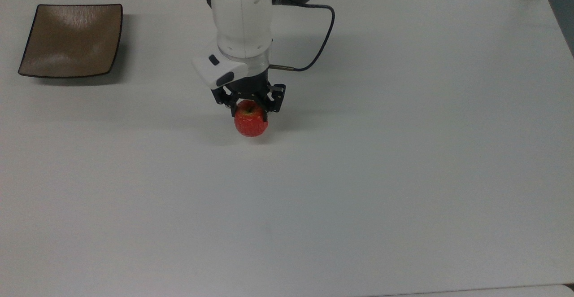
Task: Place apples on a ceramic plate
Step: 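Lift the apple and carry it toward the brown plate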
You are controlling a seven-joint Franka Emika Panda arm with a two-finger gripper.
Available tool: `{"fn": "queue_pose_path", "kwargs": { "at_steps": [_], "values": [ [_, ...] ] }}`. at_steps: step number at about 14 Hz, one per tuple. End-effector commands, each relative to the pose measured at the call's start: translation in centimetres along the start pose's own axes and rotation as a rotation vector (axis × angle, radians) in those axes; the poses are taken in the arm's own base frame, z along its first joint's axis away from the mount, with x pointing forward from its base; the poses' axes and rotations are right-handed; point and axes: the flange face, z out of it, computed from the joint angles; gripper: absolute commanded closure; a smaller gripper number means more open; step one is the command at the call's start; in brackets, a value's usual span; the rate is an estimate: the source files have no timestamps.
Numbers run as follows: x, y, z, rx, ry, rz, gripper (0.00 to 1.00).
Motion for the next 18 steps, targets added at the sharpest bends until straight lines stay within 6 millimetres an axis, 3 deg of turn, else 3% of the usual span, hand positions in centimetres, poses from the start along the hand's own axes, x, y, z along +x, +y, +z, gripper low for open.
{"fn": "queue_pose_path", "kwargs": {
  "at_steps": [1,5,10,14,15,18],
  "values": [
    [0.0,4.5,-3.6,-0.042,0.051,0.054,0.57],
    [-1.3,11.5,-6.3,-0.116,0.000,0.013,0.56],
    [-3.3,20.5,-6.8,-0.152,-0.096,-0.056,0.56],
    [-5.4,28.6,-5.4,-0.176,-0.151,-0.088,0.56],
    [-6.7,31.7,-4.7,-0.193,-0.185,-0.100,0.56],
    [-9.4,37.1,-3.5,-0.210,-0.249,-0.118,0.56]
  ]
}}
